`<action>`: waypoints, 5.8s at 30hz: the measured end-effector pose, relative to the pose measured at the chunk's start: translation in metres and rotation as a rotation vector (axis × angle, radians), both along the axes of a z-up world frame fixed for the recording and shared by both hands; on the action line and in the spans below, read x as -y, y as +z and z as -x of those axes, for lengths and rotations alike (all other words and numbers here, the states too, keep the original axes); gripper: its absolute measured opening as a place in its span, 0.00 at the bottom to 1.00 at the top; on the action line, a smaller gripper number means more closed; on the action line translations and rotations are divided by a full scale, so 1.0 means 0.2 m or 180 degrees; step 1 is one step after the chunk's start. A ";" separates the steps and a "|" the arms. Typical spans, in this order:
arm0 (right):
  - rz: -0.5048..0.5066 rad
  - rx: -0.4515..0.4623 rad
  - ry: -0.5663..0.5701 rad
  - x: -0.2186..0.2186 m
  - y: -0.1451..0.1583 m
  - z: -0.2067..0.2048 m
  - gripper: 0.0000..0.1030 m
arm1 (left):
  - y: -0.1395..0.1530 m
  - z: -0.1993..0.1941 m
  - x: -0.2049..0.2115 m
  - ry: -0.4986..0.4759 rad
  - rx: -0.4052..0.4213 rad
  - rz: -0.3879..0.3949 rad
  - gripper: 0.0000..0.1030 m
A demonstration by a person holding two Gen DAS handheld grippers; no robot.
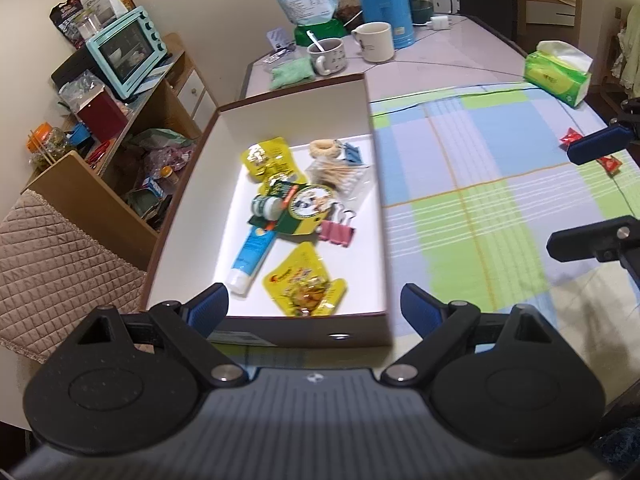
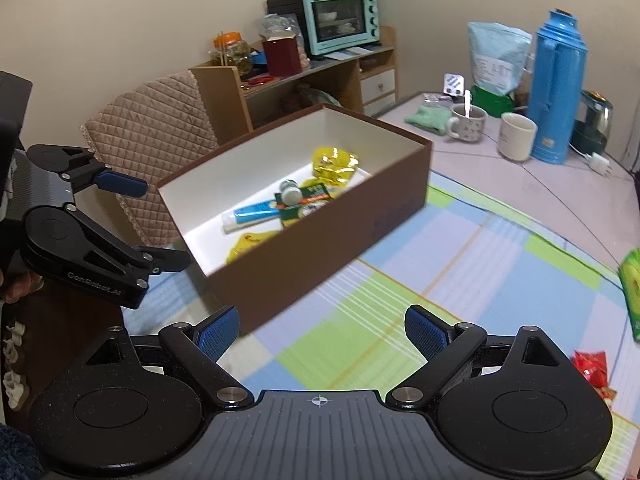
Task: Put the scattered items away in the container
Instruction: 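Withdraw both tools from the box toward the red snack packets, then reach the left tool down and close it on the red packet, then lift the red packet with the left tool while the right tool grasps the red Hoho candy, then carry the red packet and Hoho candy over the box with both tools, then open the left tool to drop the red packet into the box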
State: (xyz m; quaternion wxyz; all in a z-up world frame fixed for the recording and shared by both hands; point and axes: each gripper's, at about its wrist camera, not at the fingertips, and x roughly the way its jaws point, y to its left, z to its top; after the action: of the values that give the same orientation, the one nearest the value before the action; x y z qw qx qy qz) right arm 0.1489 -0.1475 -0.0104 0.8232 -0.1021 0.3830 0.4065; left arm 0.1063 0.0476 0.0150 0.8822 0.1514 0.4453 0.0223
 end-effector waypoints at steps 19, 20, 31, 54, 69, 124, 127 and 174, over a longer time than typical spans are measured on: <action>0.0104 -0.0358 -0.1463 0.99 -0.13 -0.07 0.90 | -0.23 -0.16 0.78 -0.0988 -0.0188 0.0307 0.88; 0.0106 -0.0378 -0.1536 1.03 -0.13 -0.07 0.90 | -0.25 -0.19 0.82 -0.1036 -0.0205 0.0315 0.88; 0.0136 -0.0665 -0.2051 1.34 -0.24 -0.16 0.90 | -0.45 -0.45 1.17 -0.1587 -0.0361 0.0445 0.88; 0.0040 -0.0929 -0.2452 1.55 -0.40 -0.57 0.90 | -0.80 -1.15 1.66 -0.2736 -0.0706 0.0339 0.67; 0.0295 -0.0650 -0.1808 1.30 -0.49 -0.68 0.89 | -0.74 -1.06 1.38 -0.2333 -0.0782 0.0477 0.44; 0.0093 -0.0678 -0.1362 1.06 -0.37 -0.18 0.31 | -0.79 -0.38 0.78 -0.1153 -0.0997 0.0485 0.45; 0.0104 -0.0681 -0.1370 1.06 -0.36 -0.16 0.31 | -0.79 -0.37 0.78 -0.1196 -0.1000 0.0600 0.30; -0.0294 -0.0320 -0.0886 -0.24 -0.04 -0.19 0.31 | -0.26 -0.52 -0.75 -0.1443 -0.1018 0.0170 0.26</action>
State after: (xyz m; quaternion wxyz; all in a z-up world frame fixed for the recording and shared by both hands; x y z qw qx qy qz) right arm 0.1874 -0.0997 -0.0190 0.8552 0.0105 0.4151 0.3102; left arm 0.2112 0.1976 -0.0368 0.7868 0.2255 0.5341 -0.2116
